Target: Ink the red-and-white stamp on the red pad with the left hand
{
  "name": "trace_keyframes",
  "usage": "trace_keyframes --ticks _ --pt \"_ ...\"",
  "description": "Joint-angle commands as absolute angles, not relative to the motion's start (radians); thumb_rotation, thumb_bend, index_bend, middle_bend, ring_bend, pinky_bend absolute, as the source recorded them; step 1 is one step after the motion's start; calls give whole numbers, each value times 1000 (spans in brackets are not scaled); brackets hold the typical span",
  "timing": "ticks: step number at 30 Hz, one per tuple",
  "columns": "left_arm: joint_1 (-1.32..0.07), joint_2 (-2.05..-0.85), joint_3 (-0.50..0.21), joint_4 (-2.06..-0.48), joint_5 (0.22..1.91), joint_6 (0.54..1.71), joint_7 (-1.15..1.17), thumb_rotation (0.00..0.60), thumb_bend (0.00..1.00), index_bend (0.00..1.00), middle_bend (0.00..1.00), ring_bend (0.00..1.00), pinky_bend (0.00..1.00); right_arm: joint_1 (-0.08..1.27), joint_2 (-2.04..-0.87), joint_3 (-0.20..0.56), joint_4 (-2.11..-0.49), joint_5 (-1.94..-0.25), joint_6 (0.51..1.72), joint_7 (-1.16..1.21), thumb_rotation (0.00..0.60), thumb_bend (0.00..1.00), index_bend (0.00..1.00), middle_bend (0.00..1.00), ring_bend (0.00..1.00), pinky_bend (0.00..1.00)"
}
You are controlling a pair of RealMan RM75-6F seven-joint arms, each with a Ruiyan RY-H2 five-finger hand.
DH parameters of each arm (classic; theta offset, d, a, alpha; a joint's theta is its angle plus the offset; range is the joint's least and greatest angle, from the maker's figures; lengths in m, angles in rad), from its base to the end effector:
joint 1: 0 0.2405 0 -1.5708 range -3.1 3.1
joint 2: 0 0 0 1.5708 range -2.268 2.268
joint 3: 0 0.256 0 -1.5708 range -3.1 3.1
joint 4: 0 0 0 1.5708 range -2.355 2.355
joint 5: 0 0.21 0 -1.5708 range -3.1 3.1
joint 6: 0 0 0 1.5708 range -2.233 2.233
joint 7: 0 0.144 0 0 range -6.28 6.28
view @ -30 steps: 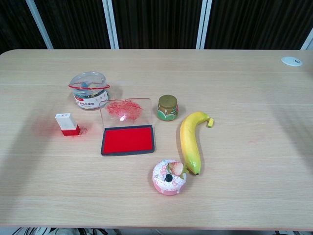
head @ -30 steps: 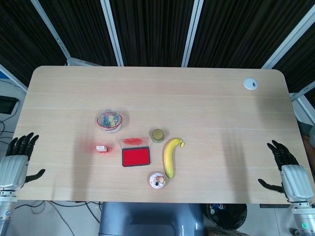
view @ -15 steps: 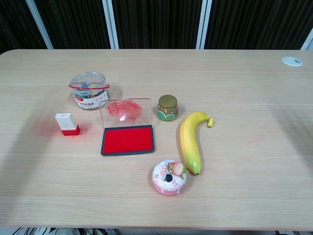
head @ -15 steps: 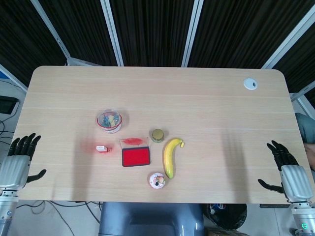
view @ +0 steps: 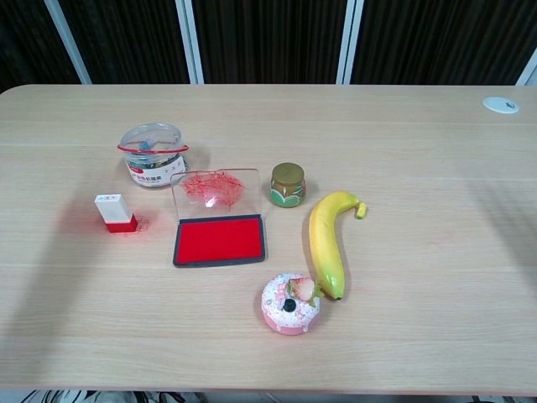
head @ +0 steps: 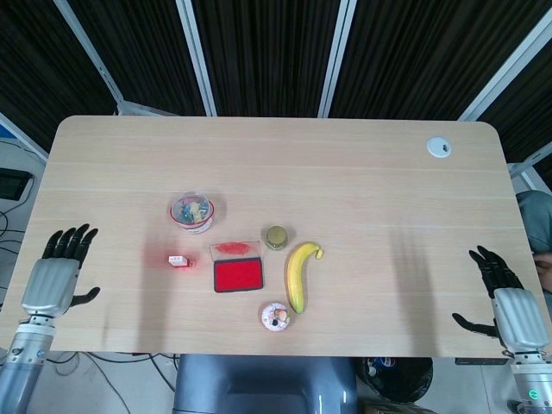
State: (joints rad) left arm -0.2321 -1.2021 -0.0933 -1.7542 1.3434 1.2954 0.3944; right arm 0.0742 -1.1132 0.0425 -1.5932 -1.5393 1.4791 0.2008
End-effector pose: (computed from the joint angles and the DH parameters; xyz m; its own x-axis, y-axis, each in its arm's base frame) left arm -0.2659 0.2250 0.1064 0.5285 0.1248 0.8397 0.8489 -0.0732 -0.5235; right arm -0.3129 -0.1764 0.1588 0.2317 -0.0250 0.9725 -0.9724 -0.0325 0.2309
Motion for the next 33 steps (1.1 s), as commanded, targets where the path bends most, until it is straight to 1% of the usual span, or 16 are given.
trace_keyframes --ticks 1,5,8,18,27,33 --pt "-287 -1232 -122 -1763 1295 1233 452 600 155 28 16 10 114 75 -1112 43 -1595 -1538 1477 203 600 136 0 0 0 177" --pt "-344 -1275 -143 -1756 1242 1175 526 600 188 89 82 76 200 75 -1110 43 -1596 -1535 1475 207 600 137 0 0 0 177" --pt "-382 -1312 -153 -1747 1198 1138 573 600 202 124 119 98 225 74 -1109 43 -1597 -1534 1474 211 600 137 0 0 0 177" --pt "-480 -1421 -168 -1702 1088 1079 704 600 257 252 251 159 244 76 -1104 44 -1602 -1528 1465 227 600 137 0 0 0 177" --pt "-537 -1503 -160 -1643 1020 1063 781 600 282 322 326 184 249 78 -1098 46 -1607 -1521 1458 241 600 138 0 0 0 177" --pt "-566 -1547 -154 -1605 982 1057 816 600 286 329 332 188 252 79 -1097 48 -1609 -1516 1454 249 600 138 0 0 0 177"
